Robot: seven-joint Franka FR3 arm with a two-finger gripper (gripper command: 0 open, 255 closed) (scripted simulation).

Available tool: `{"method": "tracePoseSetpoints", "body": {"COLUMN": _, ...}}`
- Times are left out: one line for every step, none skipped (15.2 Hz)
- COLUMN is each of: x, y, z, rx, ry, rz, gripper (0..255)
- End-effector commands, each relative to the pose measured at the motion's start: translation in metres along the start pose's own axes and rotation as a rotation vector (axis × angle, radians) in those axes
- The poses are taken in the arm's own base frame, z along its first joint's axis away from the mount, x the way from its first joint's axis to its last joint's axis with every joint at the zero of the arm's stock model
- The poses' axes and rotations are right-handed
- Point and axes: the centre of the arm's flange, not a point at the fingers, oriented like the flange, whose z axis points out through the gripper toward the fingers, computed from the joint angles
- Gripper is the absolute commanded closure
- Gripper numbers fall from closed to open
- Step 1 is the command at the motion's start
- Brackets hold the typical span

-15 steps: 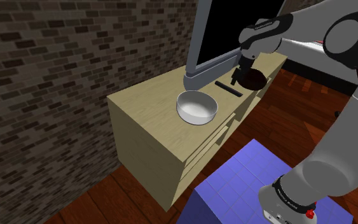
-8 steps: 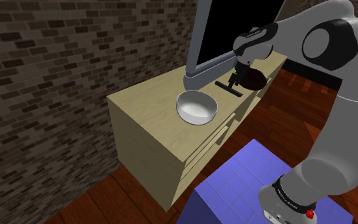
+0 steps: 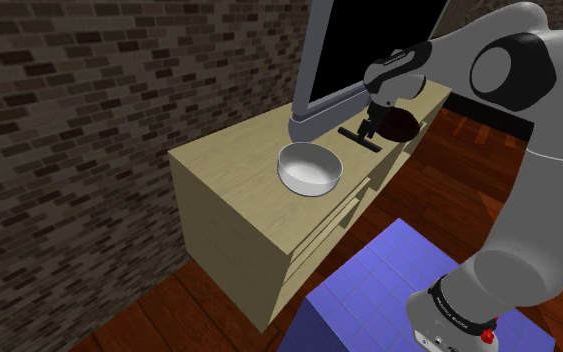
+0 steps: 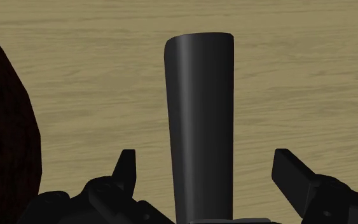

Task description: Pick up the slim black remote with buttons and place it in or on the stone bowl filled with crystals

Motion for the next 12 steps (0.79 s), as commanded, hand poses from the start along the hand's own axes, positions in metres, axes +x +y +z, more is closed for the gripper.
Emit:
{"method": "tracePoseSetpoints", "body": {"x": 0.0, "y": 0.0, "z": 0.0001, "rx": 0.0, "ry": 0.0, "rz": 0.0, "gripper": 0}}
{"method": "tracePoseSetpoints", "body": {"x": 0.0, "y": 0.0, "z": 0.0, "rx": 0.0, "ry": 0.0, "rz": 0.0, "gripper": 0}}
{"method": "tracePoseSetpoints", "body": {"x": 0.0, "y": 0.0, "z": 0.0001, "rx": 0.0, "ry": 0.0, "rz": 0.0, "gripper": 0}}
{"method": "tracePoseSetpoints", "body": {"x": 0.0, "y": 0.0, "z": 0.0001, "rx": 0.0, "ry": 0.0, "rz": 0.0, "gripper": 255}}
{"method": "tracePoseSetpoints", "body": {"x": 0.0, "y": 0.0, "z": 0.0001, "rx": 0.0, "ry": 0.0, "rz": 0.0, "gripper": 255}}
{"method": "tracePoseSetpoints", "body": {"x": 0.0, "y": 0.0, "z": 0.0001, "rx": 0.0, "ry": 0.0, "rz": 0.0, "gripper": 255}}
{"method": "tracePoseSetpoints", "body": {"x": 0.0007, "y": -0.0001, "z": 0.0002, "rx": 0.0, "ry": 0.0, "rz": 0.0, "gripper": 255}}
{"method": "tracePoseSetpoints", "body": {"x": 0.0002, "y": 0.0003, "z": 0.0003, "rx": 0.0, "ry": 0.0, "rz": 0.0, "gripper": 255}}
{"method": "tracePoseSetpoints", "body": {"x": 0.0002, "y": 0.0005, "z": 0.0, "rx": 0.0, "ry": 0.0, "rz": 0.0, "gripper": 255}}
{"method": "tracePoseSetpoints", "body": {"x": 0.0006, "y": 0.0004, "z": 0.0003, "rx": 0.0, "ry": 0.0, "rz": 0.0, "gripper": 255}}
{"method": "tracePoseSetpoints", "body": {"x": 0.0008, "y": 0.0003, "z": 0.0003, "rx": 0.0, "ry": 0.0, "rz": 0.0, "gripper": 255}}
{"method": "tracePoseSetpoints", "body": {"x": 0.0008, "y": 0.0, "z": 0.0002, "rx": 0.0, "ry": 0.0, "rz": 0.0, "gripper": 255}}
